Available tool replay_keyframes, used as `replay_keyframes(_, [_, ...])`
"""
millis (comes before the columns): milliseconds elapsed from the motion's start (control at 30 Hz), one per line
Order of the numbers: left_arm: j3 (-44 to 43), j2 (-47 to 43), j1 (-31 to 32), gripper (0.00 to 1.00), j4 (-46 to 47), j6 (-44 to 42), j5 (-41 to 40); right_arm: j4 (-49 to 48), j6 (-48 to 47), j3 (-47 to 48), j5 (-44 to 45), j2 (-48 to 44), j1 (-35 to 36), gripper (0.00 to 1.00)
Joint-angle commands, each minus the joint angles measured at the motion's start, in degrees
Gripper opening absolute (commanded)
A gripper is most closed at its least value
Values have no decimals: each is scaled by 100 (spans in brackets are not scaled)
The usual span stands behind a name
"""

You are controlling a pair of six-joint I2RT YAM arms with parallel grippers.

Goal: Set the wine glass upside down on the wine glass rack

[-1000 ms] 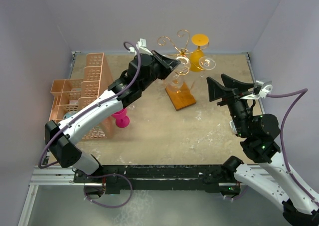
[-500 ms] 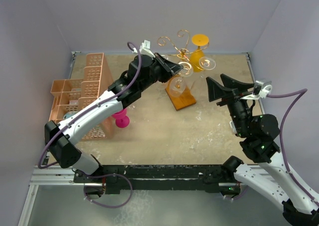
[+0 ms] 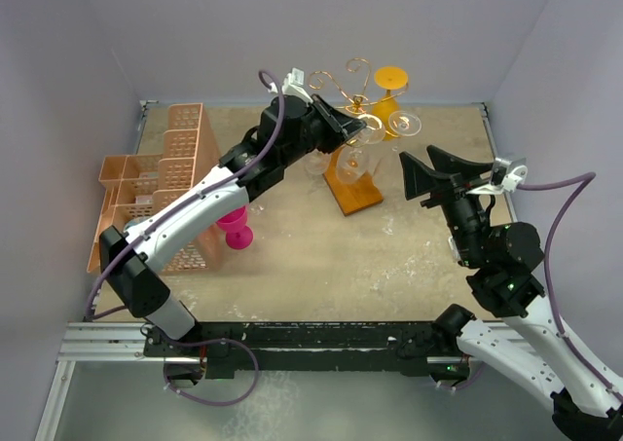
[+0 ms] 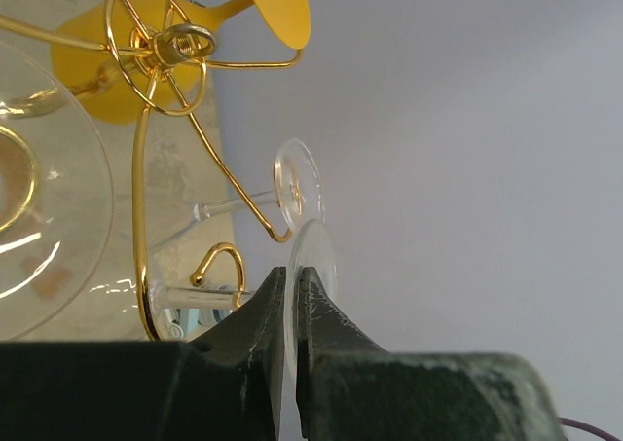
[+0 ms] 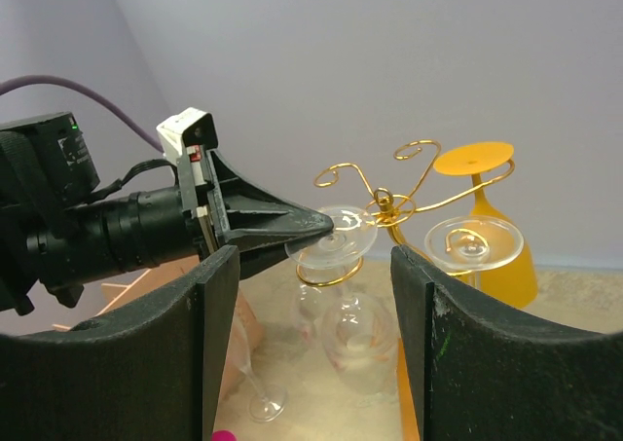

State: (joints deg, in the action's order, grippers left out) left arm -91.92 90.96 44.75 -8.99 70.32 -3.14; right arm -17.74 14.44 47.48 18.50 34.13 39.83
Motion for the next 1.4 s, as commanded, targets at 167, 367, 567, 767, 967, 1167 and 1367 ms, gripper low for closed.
replay_keyframes(167, [-652,142,-11,1,45,-316,-139,-351,48,13,-48,-11,10,66])
replay_keyframes(367, [-754,162,-19,2,-198,-616,-370,-352,43,39,-57,-37,10,66])
replay_keyframes(567, [-883,247,-19,2,-394,-805,-546,-362,47,47,-83,-12,14,66])
replay_keyframes(767, [-1060,407,-22,4,-497,-917,-497,-338,72,59,-101,-11,11,66])
replay_keyframes(967, [-1228,496,-20,7,-559,-1004,-547,-319,79,67,-103,-37,14,65])
replay_keyframes(1167, [-1474,630,-21,11,-817,-1164,-631,-254,69,67,-47,-56,9,65])
replay_keyframes(1367, [-1552,728,-19,20,-1018,-1285,-716,-228,76,86,-22,-100,13,65])
